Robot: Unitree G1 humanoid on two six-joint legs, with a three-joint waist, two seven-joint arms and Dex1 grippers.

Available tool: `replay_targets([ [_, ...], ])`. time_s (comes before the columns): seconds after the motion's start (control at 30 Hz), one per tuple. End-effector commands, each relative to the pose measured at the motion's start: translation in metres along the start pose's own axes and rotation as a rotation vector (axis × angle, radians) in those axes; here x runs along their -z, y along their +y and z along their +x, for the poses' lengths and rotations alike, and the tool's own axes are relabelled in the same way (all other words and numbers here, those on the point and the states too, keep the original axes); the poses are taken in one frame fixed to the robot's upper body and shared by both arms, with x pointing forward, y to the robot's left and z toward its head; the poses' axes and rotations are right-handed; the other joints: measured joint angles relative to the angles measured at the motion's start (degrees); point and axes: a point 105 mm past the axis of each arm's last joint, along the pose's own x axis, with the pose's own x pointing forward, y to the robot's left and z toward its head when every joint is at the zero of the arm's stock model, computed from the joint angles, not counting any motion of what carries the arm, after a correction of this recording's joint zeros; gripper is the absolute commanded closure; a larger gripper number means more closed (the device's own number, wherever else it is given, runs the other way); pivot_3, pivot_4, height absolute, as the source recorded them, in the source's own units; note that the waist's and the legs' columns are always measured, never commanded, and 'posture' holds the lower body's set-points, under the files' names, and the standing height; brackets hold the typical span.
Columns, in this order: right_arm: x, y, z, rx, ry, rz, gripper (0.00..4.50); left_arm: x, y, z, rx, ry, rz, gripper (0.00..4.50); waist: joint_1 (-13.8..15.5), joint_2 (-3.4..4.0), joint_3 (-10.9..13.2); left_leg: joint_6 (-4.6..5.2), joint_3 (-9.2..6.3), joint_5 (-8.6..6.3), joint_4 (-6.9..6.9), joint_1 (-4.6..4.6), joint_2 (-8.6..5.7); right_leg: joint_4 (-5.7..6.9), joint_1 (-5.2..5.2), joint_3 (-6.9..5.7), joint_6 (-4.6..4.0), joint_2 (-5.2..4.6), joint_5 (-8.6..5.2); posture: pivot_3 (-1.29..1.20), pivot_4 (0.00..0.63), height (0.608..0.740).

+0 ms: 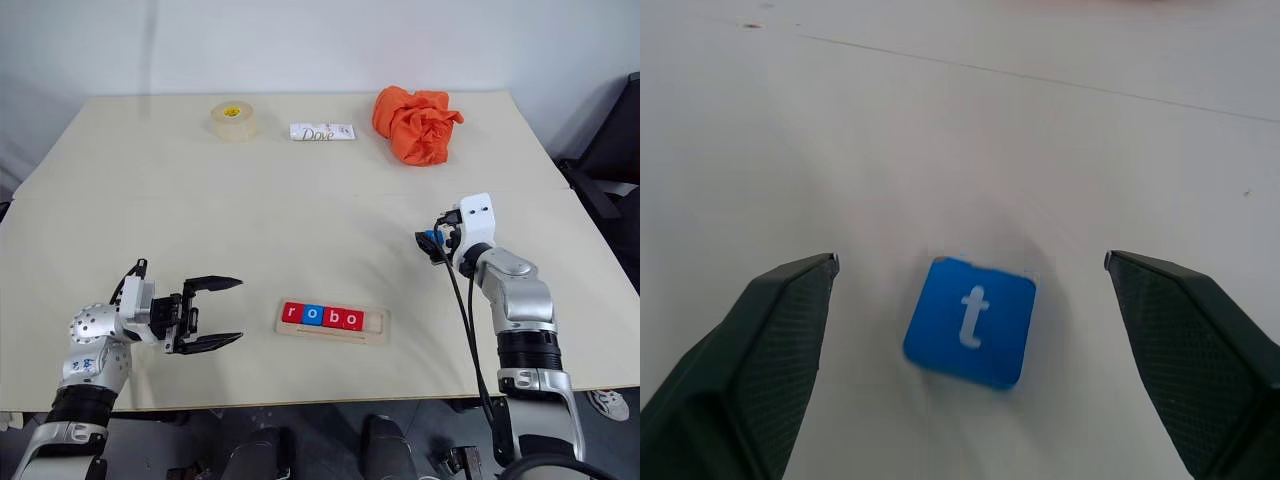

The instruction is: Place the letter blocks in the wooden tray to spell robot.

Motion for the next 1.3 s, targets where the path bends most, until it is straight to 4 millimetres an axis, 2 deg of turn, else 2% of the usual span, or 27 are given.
replay_targets([
  [0.03,-0.007,0.001,0.005,0.012,-0.033,-0.009,0.03,-0.008,-0.002,-0.003,0.012,-0.002,0.037,0.00,0.0,0.00,0.0,0.00,0.00,0.00,0.00,0.00,0.00,0.01,0.00,0.00,0.00,-0.01,0.00,0.00,0.150,0.740],
  [0.2,0.003,0.010,0.008,0.003,-0.010,0.035,0.03,-0.008,-0.003,-0.003,0.002,0.000,0.039,0.00,0.0,0.00,0.0,0.00,0.00,0.00,0.00,0.01,0.01,0.02,0.01,0.01,0.00,0.00,0.00,0.00,0.150,0.740],
  [0.23,0.004,0.011,0.008,0.004,-0.008,0.039,0.20,-0.008,-0.003,-0.003,0.002,0.000,0.039,0.00,0.0,0.01,0.0,0.00,0.00,0.00,0.00,0.02,0.00,0.03,0.01,0.01,0.00,0.00,0.00,0.00,0.150,0.740],
  [0.33,0.007,0.013,0.008,0.009,-0.005,0.046,0.91,-0.008,-0.003,-0.003,0.002,-0.001,0.040,0.00,-0.1,0.01,0.0,0.00,0.00,0.00,0.00,0.03,0.01,0.04,0.01,0.01,0.00,0.00,0.00,0.00,0.150,0.740],
  [0.53,0.006,0.009,0.005,0.054,-0.023,0.055,3.00,-0.008,0.000,-0.002,0.010,-0.002,0.040,0.00,-0.1,0.01,0.0,-0.01,0.00,0.00,0.00,0.04,0.01,0.06,0.01,0.02,0.00,0.00,0.00,0.00,0.150,0.740],
  [0.67,-0.003,0.005,-0.004,0.074,-0.061,0.063,3.02,-0.008,0.001,-0.002,0.021,-0.002,0.039,0.00,0.1,0.01,0.0,-0.01,0.00,0.00,0.00,0.03,0.00,0.05,0.01,0.03,0.00,-0.01,0.00,0.00,0.150,0.740],
  [0.8,-0.019,0.013,-0.030,0.043,-0.107,0.029,3.02,-0.008,0.004,-0.001,0.039,-0.004,0.036,0.00,0.1,0.01,0.0,0.00,-0.02,0.00,-0.02,0.00,0.00,0.01,-0.01,0.02,0.00,-0.01,0.00,0.00,0.150,0.740],
  [0.9,-0.022,0.024,-0.053,0.013,-0.099,0.015,3.02,-0.008,0.004,-0.001,0.051,-0.003,0.032,0.00,0.2,0.01,0.0,0.01,-0.02,-0.01,-0.04,-0.01,0.01,-0.03,-0.01,0.02,0.00,0.00,0.00,0.00,0.150,0.740],
  [1.1,-0.003,0.050,-0.095,-0.016,-0.024,0.030,3.02,-0.007,0.005,-0.002,0.065,0.000,0.025,0.00,0.2,0.01,0.0,0.01,-0.08,-0.02,-0.09,-0.01,0.01,-0.07,0.00,-0.01,-0.01,0.01,-0.01,0.00,0.150,0.740],
  [1.2,0.015,0.058,-0.107,-0.007,0.023,0.060,3.02,-0.006,0.005,-0.001,0.075,-0.001,0.020,0.00,0.2,0.01,0.0,0.01,-0.08,-0.02,-0.09,0.01,0.01,-0.07,0.01,-0.01,-0.01,0.01,-0.01,0.00,0.150,0.740],
  [1.3,0.029,0.060,-0.110,0.021,0.055,0.091,3.02,-0.006,0.005,0.000,0.084,-0.005,0.016,0.00,0.2,0.01,0.0,0.01,-0.09,-0.02,-0.09,0.00,0.00,-0.08,0.01,-0.02,-0.02,0.01,-0.01,0.00,0.150,0.740],
])
